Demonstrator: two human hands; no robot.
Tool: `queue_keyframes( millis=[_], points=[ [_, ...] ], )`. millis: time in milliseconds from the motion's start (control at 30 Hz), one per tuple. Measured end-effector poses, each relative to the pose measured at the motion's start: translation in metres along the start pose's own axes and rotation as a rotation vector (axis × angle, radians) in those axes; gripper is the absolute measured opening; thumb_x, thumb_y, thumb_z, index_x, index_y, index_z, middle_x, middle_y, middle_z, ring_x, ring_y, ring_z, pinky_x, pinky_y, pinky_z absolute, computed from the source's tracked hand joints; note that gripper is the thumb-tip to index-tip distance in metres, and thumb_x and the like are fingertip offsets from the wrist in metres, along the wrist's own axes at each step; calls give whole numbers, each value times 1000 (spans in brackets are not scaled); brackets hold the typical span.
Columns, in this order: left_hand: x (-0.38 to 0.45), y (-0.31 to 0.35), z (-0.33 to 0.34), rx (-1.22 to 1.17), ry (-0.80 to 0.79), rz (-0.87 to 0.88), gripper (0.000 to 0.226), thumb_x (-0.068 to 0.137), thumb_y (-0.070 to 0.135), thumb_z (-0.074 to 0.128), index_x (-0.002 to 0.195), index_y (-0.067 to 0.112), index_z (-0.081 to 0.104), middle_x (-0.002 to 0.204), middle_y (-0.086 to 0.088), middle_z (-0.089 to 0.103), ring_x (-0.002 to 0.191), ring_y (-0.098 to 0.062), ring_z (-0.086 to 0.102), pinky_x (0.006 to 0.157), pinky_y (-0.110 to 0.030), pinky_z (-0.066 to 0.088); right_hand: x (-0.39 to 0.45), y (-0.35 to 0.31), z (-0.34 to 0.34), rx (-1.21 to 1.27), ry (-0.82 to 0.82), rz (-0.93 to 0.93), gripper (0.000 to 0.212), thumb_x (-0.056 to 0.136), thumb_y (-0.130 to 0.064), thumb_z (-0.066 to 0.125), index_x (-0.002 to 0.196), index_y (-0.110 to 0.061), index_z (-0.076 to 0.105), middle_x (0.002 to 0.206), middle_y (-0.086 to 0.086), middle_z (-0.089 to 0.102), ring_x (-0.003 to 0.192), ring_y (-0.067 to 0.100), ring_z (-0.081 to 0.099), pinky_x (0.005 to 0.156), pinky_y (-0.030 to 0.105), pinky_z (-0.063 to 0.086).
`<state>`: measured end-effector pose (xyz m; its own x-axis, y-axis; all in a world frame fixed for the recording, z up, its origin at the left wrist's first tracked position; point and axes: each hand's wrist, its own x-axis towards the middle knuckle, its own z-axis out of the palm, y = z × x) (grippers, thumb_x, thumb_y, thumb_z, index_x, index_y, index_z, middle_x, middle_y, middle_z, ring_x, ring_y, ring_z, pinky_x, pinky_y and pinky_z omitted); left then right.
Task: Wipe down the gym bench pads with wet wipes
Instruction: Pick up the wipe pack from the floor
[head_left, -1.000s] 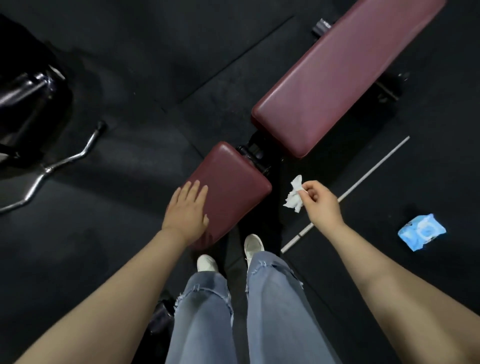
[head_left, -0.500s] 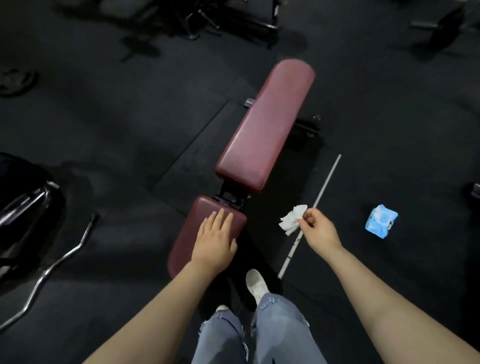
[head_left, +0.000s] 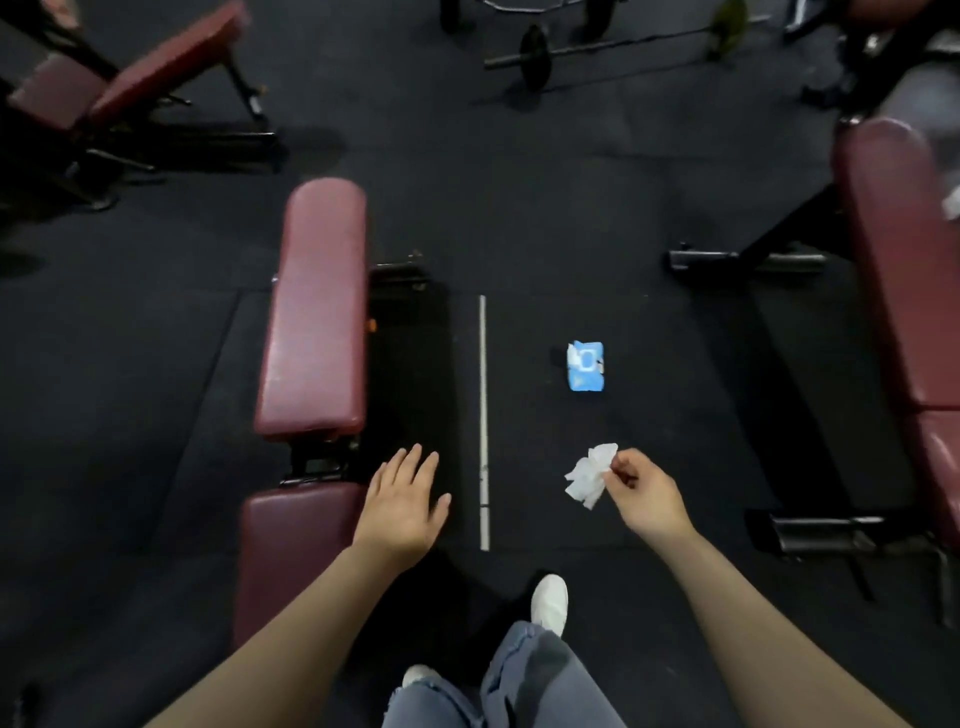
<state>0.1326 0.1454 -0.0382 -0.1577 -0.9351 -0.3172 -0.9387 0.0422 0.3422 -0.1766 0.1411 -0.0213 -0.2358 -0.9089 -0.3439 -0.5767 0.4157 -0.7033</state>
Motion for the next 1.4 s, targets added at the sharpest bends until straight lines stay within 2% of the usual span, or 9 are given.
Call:
queue_keyframes(
  millis=[133,300,567,733,900,1067,1400],
  points=[
    [42,55,5,73,-24,101,63,103,45,35,158,21,15,166,-3,10,153,-20,1,125,-38,3,9,40,-50,66,76,141,2,90,-23,60,89,-21,62,87,-4,68,83,13,63,71,29,49],
    [100,135,12,73,-33,162,62,104,42,36,158,20,15,165,-2,10,153,-19,1,124,-36,3,38,87,-107,86,110,209,3,90,-22,62,88,-24,61,84,-4,67,79,12,63,64,23,46],
    [183,213,29,55,-55,111,61,102,43,39,157,22,20,164,-1,16,152,-19,7,123,-37,8,111,131,-169,98,64,291,3,88,-24,64,89,-25,62,86,-5,68,82,12,63,65,24,45],
    [247,237,26,56,-92,118,61,102,42,39,157,22,20,164,-1,16,152,-20,6,123,-38,8,181,131,-191,92,88,290,5,88,-21,65,88,-24,61,86,-6,66,82,13,62,65,21,43],
    [329,252,24,47,-119,111,61,102,42,39,156,22,20,165,0,15,152,-20,6,123,-38,9,258,124,-202,85,78,312,2,89,-21,63,89,-22,62,86,-3,67,83,15,64,72,29,49],
    [409,266,15,62,-201,120,65,102,41,40,157,18,15,165,-1,14,152,-20,6,123,-37,7,333,108,-209,119,94,342,3,90,-20,64,91,-21,62,85,-6,65,80,9,61,65,20,43],
    [542,301,21,97,-233,86,65,101,39,43,156,16,19,164,-4,17,152,-22,9,122,-39,9,491,101,-223,120,3,345,5,90,-17,64,92,-19,61,83,-10,64,78,7,60,64,15,42]
  ],
)
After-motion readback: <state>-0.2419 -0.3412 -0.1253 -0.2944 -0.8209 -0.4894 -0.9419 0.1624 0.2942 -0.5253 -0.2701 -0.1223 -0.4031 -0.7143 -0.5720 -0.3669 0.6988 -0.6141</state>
